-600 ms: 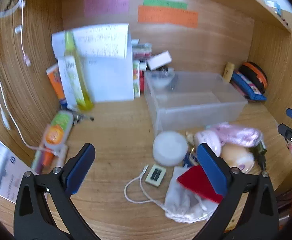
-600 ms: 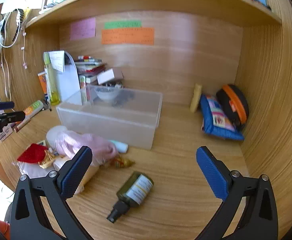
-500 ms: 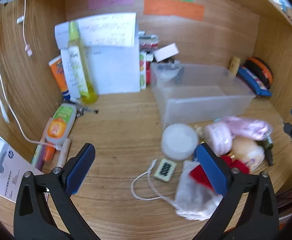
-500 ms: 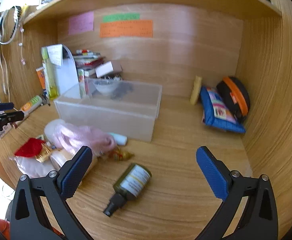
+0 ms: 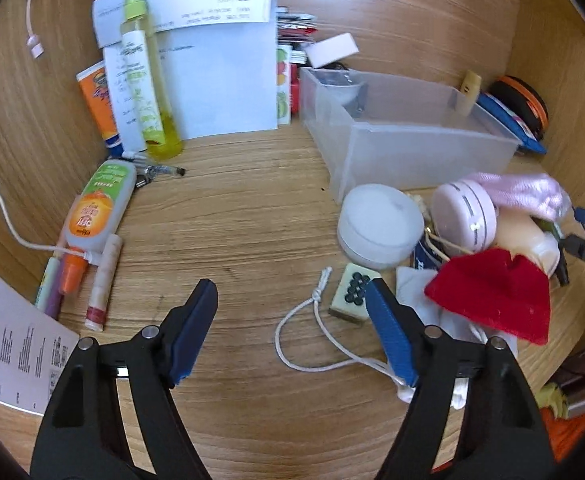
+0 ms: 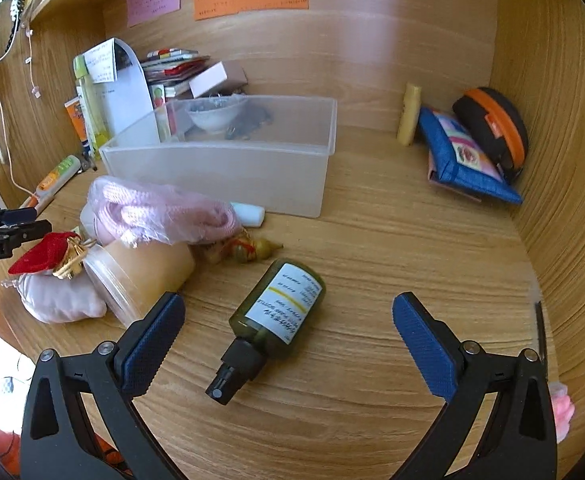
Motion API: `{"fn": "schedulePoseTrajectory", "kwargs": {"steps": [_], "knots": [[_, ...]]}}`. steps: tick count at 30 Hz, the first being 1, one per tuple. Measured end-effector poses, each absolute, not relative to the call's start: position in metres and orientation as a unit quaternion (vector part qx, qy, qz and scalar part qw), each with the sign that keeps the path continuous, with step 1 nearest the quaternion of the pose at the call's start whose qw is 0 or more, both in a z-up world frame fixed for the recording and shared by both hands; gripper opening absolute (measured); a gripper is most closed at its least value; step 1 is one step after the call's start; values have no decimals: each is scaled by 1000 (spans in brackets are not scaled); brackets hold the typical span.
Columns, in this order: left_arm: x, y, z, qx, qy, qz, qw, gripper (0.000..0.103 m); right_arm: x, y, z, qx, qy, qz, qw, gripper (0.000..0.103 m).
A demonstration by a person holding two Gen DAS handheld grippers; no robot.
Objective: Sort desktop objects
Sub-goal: 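Reach the left gripper to the beige button remote and close on it, then grasp the green glass bottle with the right gripper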
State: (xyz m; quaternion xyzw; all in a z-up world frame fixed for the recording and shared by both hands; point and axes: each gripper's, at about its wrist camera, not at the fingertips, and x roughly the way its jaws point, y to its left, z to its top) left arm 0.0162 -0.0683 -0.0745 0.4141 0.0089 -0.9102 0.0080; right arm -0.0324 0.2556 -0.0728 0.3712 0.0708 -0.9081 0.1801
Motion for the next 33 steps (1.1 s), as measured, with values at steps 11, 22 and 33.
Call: {"fn": "schedulePoseTrajectory", "kwargs": {"steps": [11,22,33], "knots": [[4,-40,-87,435,-43,-898,-49,49,-41,254,-86,402,63,-895,186,89],[-10,-36,-96,446,-39,-892,-67,34,-62,250,-103,436,50,-879,186,78],[-14,-37,-96,438,-41,-896,-62,26,-67,242,-105,439,69,-876,187,60]]}}
